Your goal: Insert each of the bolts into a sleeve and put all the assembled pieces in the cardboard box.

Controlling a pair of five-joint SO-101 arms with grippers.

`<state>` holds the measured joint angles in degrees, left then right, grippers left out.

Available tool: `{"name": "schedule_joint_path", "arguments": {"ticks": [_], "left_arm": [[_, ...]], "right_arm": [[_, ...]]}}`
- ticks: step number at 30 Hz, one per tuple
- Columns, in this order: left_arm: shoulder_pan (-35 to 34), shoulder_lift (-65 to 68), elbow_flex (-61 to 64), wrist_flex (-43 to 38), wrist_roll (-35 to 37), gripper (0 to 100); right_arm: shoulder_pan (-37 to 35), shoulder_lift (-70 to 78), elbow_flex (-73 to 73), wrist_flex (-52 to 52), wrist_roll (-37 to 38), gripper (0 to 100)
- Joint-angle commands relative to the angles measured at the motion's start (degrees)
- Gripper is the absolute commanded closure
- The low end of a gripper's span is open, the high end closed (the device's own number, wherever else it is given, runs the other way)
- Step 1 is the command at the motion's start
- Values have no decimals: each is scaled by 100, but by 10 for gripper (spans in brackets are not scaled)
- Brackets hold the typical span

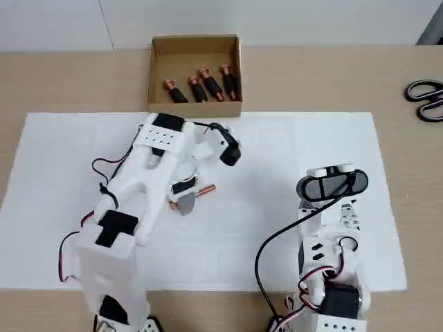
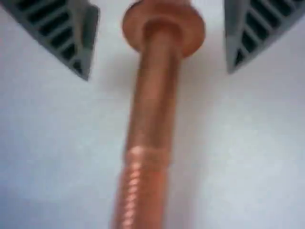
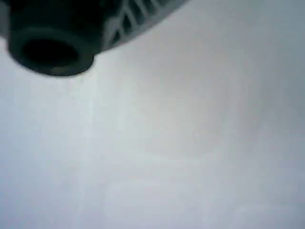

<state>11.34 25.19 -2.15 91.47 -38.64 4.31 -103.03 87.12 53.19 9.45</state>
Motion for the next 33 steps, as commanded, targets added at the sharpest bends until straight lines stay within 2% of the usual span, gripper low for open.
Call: {"name": "schedule_joint_path", "arguments": {"ticks": [1, 3, 9, 13, 24, 33], "left_arm": [[-70, 35, -242, -18, 0, 930], [-53, 70, -242, -9, 0, 993], [-26, 26, -259, 18, 0, 994], [-44, 26, -743, 730, 53, 994], [-149, 26, -1851, 888, 1345, 994], [-211, 26, -1851, 888, 1424, 994]], "right_arm": [[22, -92, -79, -127, -53, 994], [22, -92, -79, -127, -53, 994], [22, -92, -79, -136, -53, 994], [22, -92, -79, -136, -53, 994], [22, -92, -79, -136, -53, 994], [22, -92, -79, -136, -53, 994]]}}
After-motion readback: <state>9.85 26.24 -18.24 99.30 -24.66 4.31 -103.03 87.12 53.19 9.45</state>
